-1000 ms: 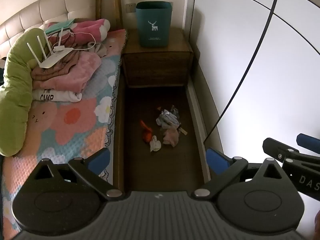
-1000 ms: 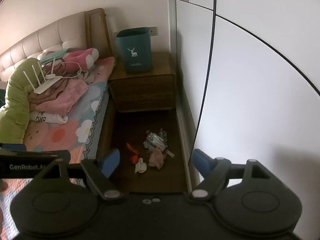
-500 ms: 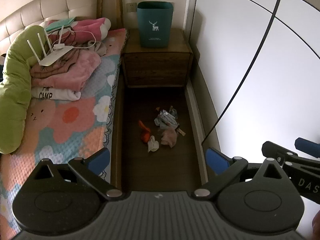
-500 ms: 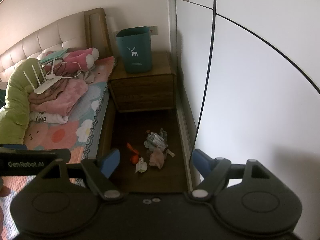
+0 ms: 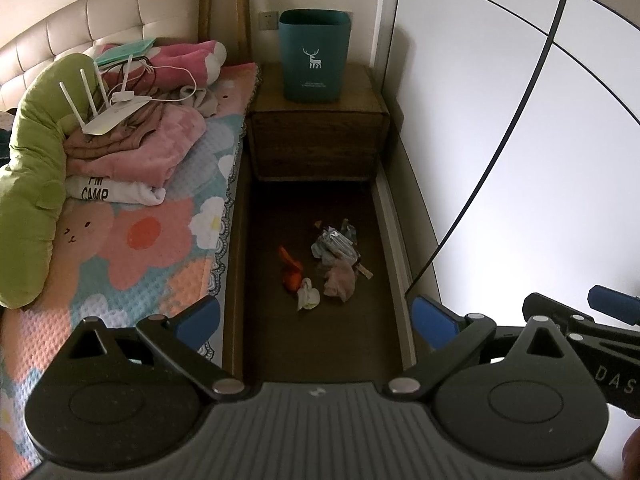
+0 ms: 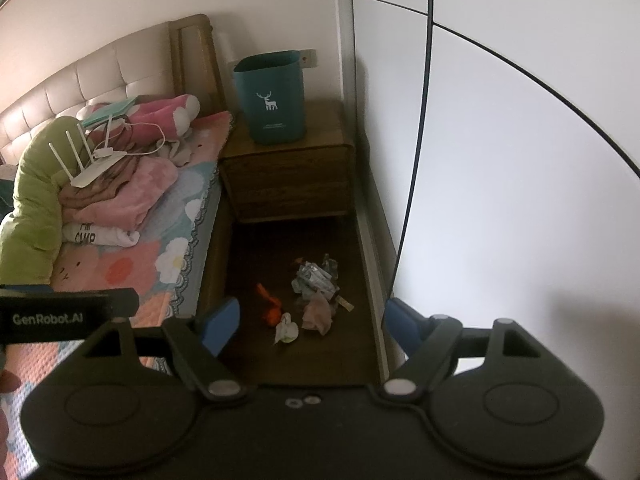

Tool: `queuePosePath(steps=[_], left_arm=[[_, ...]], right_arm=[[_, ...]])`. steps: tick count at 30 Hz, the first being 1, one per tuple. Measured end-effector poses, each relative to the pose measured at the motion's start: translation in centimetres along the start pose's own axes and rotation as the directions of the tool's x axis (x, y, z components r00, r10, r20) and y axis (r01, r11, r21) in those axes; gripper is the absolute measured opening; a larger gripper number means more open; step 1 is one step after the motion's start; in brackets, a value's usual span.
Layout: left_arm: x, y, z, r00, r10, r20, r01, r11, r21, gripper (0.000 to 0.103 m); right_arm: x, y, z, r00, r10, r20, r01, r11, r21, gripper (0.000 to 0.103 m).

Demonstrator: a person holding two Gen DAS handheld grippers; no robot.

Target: Collect trash

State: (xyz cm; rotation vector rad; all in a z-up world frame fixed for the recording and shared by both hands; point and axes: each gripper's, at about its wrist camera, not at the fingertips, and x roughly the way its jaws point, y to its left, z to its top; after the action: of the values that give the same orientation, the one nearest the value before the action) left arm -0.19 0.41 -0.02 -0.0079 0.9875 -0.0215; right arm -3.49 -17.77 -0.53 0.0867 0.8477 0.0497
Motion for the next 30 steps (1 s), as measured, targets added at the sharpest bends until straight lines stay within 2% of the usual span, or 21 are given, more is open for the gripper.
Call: queuePosePath(steps=[30], left_arm=[[-0.28,-0.17,0.27,1.000,-0.006,-0.002,0.006,1.000,-0.003,0.103]], right_arm=[[-0.10,0.26,-0.14,1.000,0.002,-0.005,-0.002,1.000,0.003,0.080]])
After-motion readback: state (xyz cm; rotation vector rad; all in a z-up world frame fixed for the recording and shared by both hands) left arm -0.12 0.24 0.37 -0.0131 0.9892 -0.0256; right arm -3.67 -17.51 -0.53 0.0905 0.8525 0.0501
